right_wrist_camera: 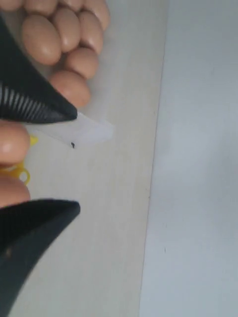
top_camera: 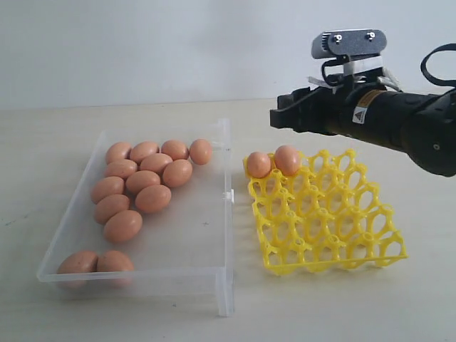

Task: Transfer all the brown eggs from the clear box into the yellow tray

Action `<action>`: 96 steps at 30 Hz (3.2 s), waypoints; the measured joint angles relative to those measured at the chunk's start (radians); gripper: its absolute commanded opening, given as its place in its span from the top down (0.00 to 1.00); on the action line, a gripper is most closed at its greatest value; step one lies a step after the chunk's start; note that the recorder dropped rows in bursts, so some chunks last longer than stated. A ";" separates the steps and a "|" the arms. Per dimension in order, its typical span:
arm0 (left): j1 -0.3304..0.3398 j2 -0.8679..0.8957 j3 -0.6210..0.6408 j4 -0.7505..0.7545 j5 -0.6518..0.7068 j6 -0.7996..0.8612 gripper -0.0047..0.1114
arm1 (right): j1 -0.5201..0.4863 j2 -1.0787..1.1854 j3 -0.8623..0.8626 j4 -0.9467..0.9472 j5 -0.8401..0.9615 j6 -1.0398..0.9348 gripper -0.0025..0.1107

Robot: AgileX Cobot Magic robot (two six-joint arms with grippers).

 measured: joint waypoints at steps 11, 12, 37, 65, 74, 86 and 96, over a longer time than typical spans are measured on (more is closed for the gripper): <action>0.000 0.000 0.000 0.000 0.000 0.000 0.96 | 0.303 -0.064 -0.077 -0.080 0.273 -0.036 0.88; 0.000 0.000 0.000 0.000 0.000 0.000 0.96 | 0.328 -0.061 -0.113 -0.078 0.344 -0.034 0.86; 0.000 0.000 0.000 0.000 0.000 0.000 0.96 | 0.523 0.502 -1.094 0.441 1.600 -0.330 0.58; 0.000 0.000 0.000 0.000 0.000 0.000 0.96 | 0.583 0.727 -1.300 0.388 1.623 -0.228 0.57; 0.000 0.000 0.000 0.000 0.000 0.000 0.96 | 0.586 0.727 -1.300 0.384 1.609 -0.219 0.53; 0.000 0.000 0.000 0.000 0.000 0.000 0.96 | 0.590 0.740 -1.300 0.388 1.547 -0.193 0.50; 0.000 0.000 0.000 0.000 0.000 0.000 0.96 | 0.590 0.743 -1.303 0.361 1.524 -0.180 0.50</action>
